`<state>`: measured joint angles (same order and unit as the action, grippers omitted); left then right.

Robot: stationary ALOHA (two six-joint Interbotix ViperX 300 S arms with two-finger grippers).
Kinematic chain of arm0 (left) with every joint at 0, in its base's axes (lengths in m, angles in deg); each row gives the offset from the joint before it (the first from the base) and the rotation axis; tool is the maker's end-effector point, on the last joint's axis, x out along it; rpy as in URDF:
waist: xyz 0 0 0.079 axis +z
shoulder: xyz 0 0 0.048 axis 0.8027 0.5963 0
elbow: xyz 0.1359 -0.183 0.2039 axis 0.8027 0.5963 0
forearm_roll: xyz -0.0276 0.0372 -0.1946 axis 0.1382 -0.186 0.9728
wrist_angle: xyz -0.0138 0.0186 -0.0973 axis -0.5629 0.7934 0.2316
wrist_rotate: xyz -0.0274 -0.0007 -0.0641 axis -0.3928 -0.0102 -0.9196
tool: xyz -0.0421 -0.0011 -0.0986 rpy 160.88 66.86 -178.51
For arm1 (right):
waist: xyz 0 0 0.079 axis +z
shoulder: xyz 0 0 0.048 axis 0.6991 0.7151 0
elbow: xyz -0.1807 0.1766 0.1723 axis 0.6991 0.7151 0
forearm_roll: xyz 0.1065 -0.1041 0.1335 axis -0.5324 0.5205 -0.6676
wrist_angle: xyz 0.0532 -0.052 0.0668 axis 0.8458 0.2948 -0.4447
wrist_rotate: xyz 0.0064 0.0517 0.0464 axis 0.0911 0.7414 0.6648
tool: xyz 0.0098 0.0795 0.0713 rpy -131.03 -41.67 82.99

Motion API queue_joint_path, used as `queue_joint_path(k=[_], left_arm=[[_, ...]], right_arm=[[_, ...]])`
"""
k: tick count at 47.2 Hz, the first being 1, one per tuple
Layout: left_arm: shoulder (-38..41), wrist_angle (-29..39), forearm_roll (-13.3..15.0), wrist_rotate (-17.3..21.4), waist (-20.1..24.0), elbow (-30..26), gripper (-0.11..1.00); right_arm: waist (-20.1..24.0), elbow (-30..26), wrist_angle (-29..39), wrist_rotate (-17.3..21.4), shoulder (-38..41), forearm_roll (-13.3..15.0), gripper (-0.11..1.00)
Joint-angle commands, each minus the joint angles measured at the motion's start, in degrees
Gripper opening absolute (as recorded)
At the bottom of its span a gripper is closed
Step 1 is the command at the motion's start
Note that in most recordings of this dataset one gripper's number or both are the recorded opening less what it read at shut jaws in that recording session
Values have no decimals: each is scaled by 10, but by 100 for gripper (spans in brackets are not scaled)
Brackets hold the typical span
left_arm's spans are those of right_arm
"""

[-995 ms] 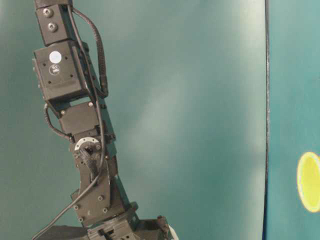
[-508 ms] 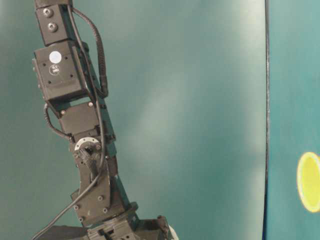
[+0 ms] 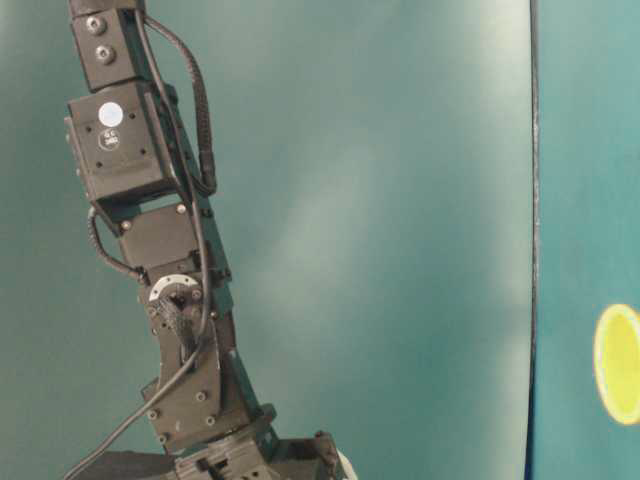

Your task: Move the block to the left with right arm.

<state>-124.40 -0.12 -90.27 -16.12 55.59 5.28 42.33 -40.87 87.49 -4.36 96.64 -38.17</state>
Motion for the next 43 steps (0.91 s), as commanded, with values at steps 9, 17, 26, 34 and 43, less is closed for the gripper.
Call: queue_joint_path(k=[9, 17, 26, 34, 43], left_arm=[[4, -3, -1, 1, 2, -15, 0], [4, -3, -1, 1, 2, -15, 0], [4, -3, -1, 1, 2, -15, 0], [4, -2, -1, 1, 2, -16, 0], [4, -2, -1, 1, 2, -15, 0]], right_arm=[[2, -15, 6, 3, -14, 0, 40], [1, -16, 6, 3, -14, 0, 40], [2, -16, 6, 3, -14, 0, 40], [1, -15, 6, 3, -14, -1, 40], [1, -16, 5, 3, -13, 0, 40]])
